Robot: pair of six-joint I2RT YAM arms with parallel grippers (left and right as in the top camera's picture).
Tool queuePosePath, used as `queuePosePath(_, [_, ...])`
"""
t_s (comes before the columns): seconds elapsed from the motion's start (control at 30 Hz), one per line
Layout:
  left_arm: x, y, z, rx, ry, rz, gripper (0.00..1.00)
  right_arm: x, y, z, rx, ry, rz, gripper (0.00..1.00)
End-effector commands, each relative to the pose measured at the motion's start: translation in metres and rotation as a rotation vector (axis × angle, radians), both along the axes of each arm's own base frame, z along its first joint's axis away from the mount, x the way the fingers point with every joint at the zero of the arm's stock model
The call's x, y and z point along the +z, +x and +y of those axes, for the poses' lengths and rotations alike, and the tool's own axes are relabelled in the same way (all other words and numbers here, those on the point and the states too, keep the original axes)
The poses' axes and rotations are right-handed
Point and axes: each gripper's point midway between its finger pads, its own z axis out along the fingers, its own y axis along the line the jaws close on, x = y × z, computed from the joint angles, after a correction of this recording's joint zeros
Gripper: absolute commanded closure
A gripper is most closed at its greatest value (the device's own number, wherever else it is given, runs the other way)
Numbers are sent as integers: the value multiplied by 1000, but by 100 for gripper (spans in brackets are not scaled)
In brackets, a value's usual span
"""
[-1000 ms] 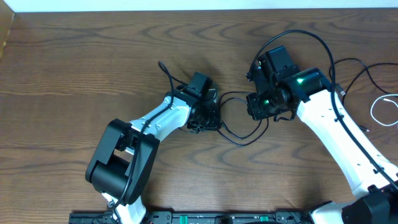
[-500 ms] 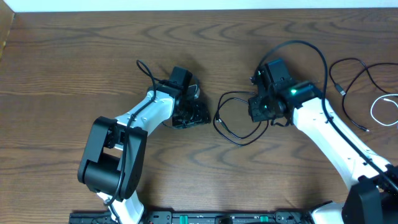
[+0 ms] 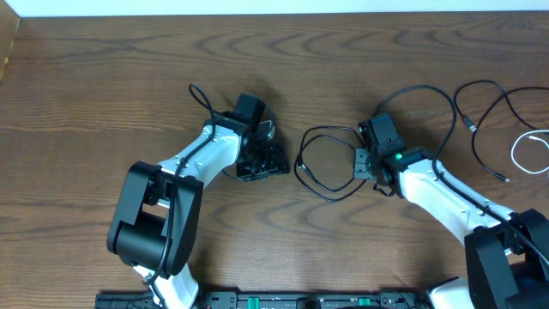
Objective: Untangle cables
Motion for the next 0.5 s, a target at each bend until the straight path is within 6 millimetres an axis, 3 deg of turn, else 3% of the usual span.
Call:
queuePosePath(0.0, [-5,-1,7,-6,42,-4,40,-8,0,-11,-75,-23,-30,54])
queuePosePath(0.2, [-5,-1,7,-6,42,-3,40,-8,6,-8,-63,-12,-59,53])
queuePosePath(0.33, [-5,-1,7,-6,42,-3,40,-13,7,7,50,22,-32,55])
queuePosePath(0.47, [-5,-1,7,-6,42,-2,40,1,19,7,95,-4,15,54])
